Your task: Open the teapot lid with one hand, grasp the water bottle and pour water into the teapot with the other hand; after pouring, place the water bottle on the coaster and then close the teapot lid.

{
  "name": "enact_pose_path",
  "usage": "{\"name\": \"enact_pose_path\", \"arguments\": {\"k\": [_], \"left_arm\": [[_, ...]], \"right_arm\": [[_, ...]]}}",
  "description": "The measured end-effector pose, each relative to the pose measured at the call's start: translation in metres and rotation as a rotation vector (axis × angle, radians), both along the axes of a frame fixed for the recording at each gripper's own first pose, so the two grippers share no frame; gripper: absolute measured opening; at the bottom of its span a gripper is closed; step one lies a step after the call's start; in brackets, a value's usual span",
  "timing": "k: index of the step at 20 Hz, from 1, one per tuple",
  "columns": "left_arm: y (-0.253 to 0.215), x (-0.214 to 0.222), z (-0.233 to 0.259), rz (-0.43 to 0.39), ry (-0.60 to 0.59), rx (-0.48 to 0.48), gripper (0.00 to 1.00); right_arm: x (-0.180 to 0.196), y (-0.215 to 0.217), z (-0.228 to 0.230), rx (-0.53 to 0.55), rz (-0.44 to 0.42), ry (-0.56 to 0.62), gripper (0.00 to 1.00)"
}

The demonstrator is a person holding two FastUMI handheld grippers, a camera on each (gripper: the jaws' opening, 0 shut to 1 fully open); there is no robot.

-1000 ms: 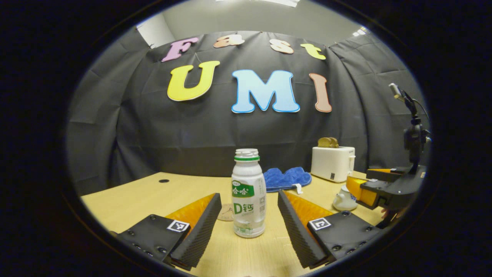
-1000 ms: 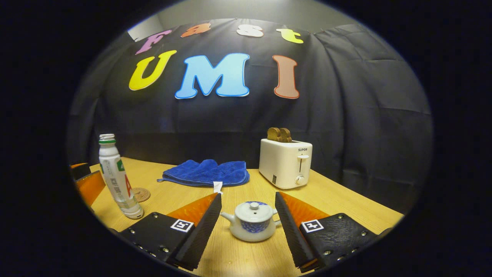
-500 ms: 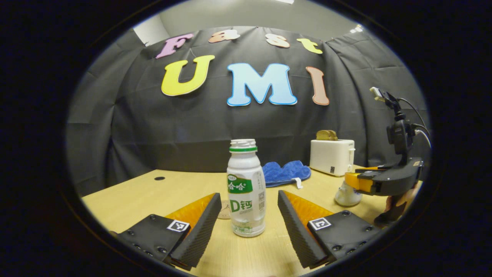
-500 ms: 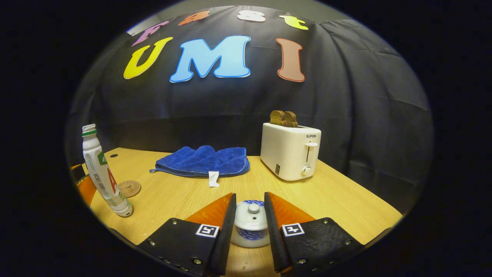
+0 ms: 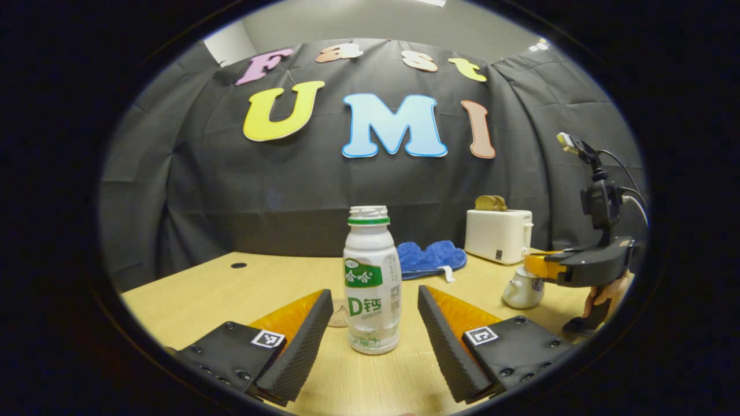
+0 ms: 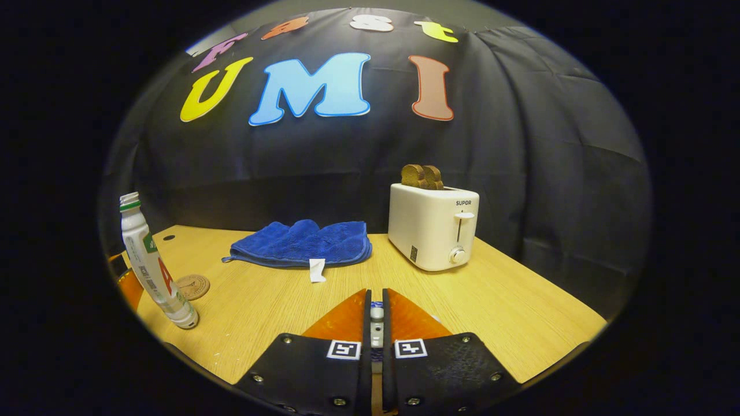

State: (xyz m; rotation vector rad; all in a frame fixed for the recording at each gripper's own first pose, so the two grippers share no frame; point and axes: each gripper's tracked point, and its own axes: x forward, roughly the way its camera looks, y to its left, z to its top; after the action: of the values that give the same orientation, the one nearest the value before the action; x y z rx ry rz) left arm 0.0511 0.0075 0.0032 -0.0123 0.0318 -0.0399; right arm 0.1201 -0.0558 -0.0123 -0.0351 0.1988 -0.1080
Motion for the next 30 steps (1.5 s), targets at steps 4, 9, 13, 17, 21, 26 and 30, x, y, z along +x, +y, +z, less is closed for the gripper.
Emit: {"name": "enact_pose_path", "arguments": {"k": [4, 9, 13, 17, 21, 26, 30], "left_arm": [[-0.001, 0.000, -0.005, -0.005, 0.009, 0.000, 0.97], [0.001, 0.007, -0.002, 0.010, -0.007, 0.002, 1.00], [0.004, 0.037, -0.003, 0.005, 0.017, -0.008, 1.00], [0.005, 0.060, -0.016, 0.035, 0.081, -0.084, 1.00], [0.004, 0.060, -0.020, 0.056, 0.094, -0.058, 0.90], [0.009, 0.056, -0.019, 0.033, 0.096, -0.078, 0.75], [0.001, 0.050, -0.007, -0.006, 0.070, -0.001, 0.82]], "right_arm": [[-0.002, 0.001, 0.008, 0.014, 0.011, -0.037, 0.07], [-0.018, 0.018, 0.037, -0.044, 0.058, -0.150, 0.07], [-0.029, 0.037, 0.035, -0.070, 0.115, -0.160, 0.07], [-0.034, 0.041, 0.036, -0.106, 0.127, -0.178, 0.07], [-0.037, 0.048, 0.035, -0.105, 0.153, -0.179, 0.07], [-0.063, 0.053, 0.051, -0.102, 0.168, -0.231, 0.07], [-0.112, 0.056, 0.050, -0.045, 0.174, -0.254, 0.07]]}}
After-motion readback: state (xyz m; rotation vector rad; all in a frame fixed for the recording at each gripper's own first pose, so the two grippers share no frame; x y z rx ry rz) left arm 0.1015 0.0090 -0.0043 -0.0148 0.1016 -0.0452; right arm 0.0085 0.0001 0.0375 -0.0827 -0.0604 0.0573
